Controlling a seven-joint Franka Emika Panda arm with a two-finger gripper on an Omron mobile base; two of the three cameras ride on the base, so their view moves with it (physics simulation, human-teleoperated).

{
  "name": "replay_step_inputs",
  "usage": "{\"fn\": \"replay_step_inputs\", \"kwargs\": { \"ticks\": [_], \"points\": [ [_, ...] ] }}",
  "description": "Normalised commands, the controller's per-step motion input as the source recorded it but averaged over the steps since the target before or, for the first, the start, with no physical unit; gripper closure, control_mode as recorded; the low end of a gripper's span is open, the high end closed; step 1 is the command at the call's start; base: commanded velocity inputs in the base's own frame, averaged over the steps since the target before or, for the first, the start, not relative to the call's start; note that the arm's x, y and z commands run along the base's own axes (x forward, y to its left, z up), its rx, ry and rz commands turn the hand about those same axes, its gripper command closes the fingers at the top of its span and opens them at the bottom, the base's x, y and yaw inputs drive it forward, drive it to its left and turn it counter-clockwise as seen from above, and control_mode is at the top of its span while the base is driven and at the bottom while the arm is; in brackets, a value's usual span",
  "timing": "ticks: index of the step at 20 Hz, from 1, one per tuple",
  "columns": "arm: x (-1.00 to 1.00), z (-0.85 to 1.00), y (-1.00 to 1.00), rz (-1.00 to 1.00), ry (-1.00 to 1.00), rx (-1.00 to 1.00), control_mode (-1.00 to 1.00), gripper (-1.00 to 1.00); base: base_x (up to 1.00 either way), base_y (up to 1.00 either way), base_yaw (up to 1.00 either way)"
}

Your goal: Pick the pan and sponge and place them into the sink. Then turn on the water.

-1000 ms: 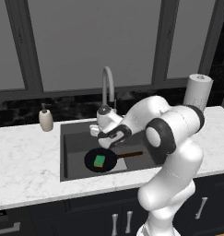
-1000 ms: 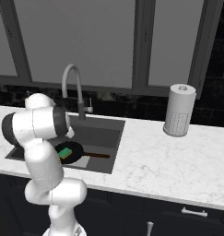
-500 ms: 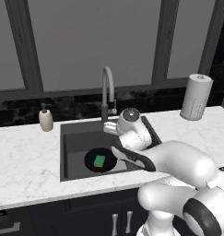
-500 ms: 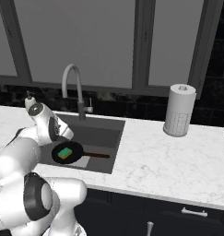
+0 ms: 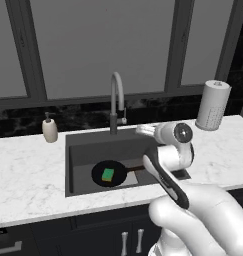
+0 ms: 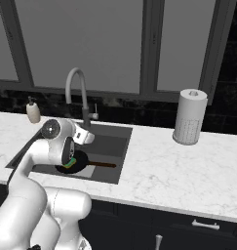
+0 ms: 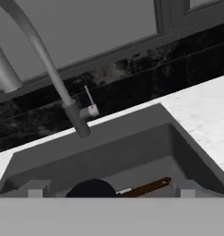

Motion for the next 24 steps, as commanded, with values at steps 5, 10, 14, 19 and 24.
{"fn": "replay_step_inputs", "kwargs": {
  "ticks": [5,10,14,19,24],
  "points": [
    [0.02,0.17,-0.09,0.04,-0.43,-0.27,-1.0,-1.0,0.0,0.0,0.0],
    [0.16,0.0,-0.02,0.09,-0.42,-0.28,-1.0,-1.0,0.0,0.0,0.0],
    [0.35,-0.01,-0.22,0.02,0.06,-0.06,-1.0,-1.0,0.0,0.0,0.0],
    [0.11,-0.06,-0.06,0.0,0.04,0.0,-1.0,-1.0,0.0,0.0,0.0],
    [0.82,-0.03,0.0,0.07,0.14,0.0,-1.0,-1.0,0.0,0.0,0.0]
  ]
}}
